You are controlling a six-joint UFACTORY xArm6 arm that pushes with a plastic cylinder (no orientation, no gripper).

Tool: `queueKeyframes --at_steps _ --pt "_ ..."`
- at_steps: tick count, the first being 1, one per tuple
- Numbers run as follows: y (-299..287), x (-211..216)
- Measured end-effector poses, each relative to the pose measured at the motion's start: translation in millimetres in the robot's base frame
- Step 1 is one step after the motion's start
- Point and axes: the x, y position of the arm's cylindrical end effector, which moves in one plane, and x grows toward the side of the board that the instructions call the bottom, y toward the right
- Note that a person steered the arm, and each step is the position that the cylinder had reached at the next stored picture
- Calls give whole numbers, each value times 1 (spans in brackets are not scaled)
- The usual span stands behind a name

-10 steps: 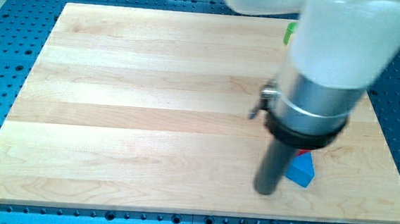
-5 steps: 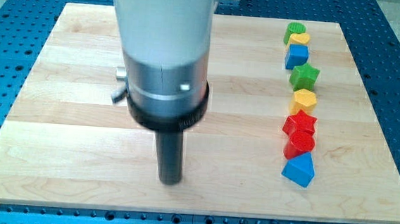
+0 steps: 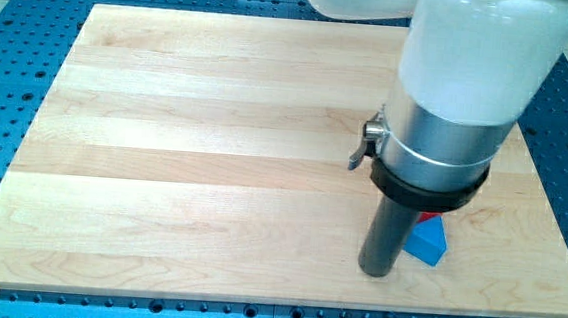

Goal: Adjust the blue triangle at the bottom of the red circle

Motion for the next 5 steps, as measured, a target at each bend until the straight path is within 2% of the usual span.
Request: queueKeyframes --at_steps 2,5 --pt "32 0" --pt "34 0"
